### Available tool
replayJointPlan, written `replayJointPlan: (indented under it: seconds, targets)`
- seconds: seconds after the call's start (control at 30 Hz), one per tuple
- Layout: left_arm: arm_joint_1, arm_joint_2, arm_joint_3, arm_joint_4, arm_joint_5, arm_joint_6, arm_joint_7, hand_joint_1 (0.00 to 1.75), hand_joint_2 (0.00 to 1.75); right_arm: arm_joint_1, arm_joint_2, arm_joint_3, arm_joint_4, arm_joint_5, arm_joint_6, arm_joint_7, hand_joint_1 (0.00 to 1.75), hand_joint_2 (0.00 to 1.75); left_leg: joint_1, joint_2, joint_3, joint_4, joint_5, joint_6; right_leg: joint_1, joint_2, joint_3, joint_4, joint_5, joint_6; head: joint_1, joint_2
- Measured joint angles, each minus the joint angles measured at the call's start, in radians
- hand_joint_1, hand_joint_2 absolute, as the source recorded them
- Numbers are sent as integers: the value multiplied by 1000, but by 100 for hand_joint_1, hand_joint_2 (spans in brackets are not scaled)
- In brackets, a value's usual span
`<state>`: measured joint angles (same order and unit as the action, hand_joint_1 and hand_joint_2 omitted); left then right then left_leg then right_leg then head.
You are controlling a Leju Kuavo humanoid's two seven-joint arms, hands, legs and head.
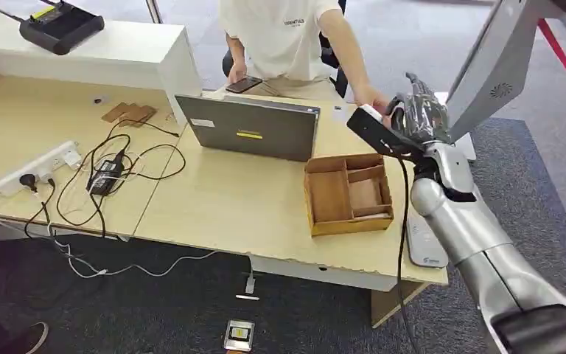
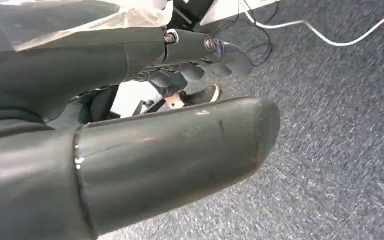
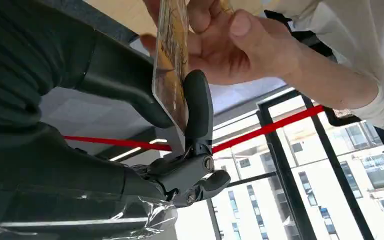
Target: Pass the card to the sensor for recognition and then transmit it.
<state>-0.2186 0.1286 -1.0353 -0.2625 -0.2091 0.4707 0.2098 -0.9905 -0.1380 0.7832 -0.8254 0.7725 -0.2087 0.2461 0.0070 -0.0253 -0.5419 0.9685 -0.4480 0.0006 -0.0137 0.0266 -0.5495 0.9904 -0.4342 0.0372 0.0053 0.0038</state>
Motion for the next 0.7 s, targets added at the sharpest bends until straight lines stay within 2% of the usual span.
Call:
replayJointPlan:
  seconds: [0.17,0.4,0.43,0.47,0.5,0.7]
  targets:
    - [-10,0,-5,0,-12,-2,4,0,0,-80,68,11,126,20,0,11,175,175,0,0,0,0,0,0,0,0,0,0,0,0,0,0]
    - [-12,0,-6,0,-18,-10,5,0,0,-141,132,33,247,56,4,45,175,175,0,0,0,0,0,0,0,0,-1,0,0,0,0,0]
    - [-12,0,-6,0,-18,-10,5,0,0,-146,138,35,259,56,6,45,166,175,0,0,0,0,0,0,0,0,-1,0,0,0,0,0]
    - [-12,1,-6,0,-18,-10,5,0,0,-149,147,38,272,53,8,45,166,175,0,0,0,0,0,0,0,0,-1,0,0,0,0,0]
    - [-12,1,-6,0,-17,-10,5,0,0,-152,154,40,284,51,9,45,0,175,0,0,0,0,0,0,0,0,-1,0,0,0,0,0]
    - [-9,3,-6,0,-13,-8,-1,0,0,-156,183,50,325,51,-8,46,0,175,1,0,0,0,0,0,0,0,-1,0,0,0,0,0]
